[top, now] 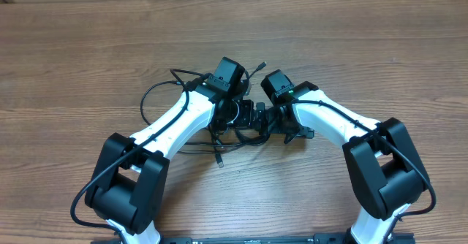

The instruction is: Untangle cables

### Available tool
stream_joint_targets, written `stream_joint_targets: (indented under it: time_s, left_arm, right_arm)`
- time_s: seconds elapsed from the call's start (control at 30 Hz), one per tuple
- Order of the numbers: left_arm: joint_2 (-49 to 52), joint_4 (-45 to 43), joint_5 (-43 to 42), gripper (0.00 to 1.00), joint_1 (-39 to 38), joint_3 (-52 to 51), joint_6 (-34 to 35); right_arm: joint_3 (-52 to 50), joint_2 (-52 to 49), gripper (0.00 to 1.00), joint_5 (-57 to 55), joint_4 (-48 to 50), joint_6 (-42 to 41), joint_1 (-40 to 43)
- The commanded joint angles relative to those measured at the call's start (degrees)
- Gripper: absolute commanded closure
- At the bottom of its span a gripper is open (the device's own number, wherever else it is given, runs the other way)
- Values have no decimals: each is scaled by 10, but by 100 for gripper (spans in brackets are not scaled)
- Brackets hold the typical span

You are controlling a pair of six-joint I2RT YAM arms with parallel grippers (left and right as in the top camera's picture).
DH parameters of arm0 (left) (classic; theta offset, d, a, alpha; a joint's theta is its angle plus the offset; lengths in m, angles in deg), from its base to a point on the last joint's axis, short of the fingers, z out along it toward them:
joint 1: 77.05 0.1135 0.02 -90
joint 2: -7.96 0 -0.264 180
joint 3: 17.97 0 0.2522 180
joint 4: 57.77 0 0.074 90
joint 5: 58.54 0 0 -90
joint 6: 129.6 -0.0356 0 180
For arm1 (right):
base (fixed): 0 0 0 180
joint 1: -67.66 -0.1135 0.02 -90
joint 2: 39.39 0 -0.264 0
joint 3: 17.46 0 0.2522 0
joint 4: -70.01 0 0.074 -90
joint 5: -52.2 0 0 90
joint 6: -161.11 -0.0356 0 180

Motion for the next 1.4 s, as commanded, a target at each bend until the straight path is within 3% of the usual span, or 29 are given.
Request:
stream_joint_targets:
  time_s: [0.0, 1.03, 1.17, 1.23, 1.27, 1.3, 1.33, 1.37]
  left_arm:
    - [57, -9, 98, 0, -14, -19, 14]
    - [57, -7, 102, 1, -14, -19, 13]
    - [57, -7, 103, 0, -14, -19, 12]
    - [57, -7, 103, 0, -14, -19, 12]
    - [57, -7, 103, 2, -14, -19, 12]
    - [57, -7, 103, 14, -14, -19, 12]
    - [57, -6, 103, 37, -14, -19, 12]
    - [57, -5, 103, 47, -14, -19, 12]
  right_arm:
    - [12, 17, 0, 67, 9, 10, -21]
    - [12, 17, 0, 68, 19, 10, -21]
    - [12, 17, 0, 159, -9, 11, -21]
    - [14, 17, 1, 143, -6, 18, -20]
    - [24, 19, 11, 138, -3, 37, -13]
    - [36, 19, 33, 140, -11, 43, -5]
    - [54, 20, 51, 141, -28, 43, 7]
    - [71, 20, 88, 140, -46, 43, 17]
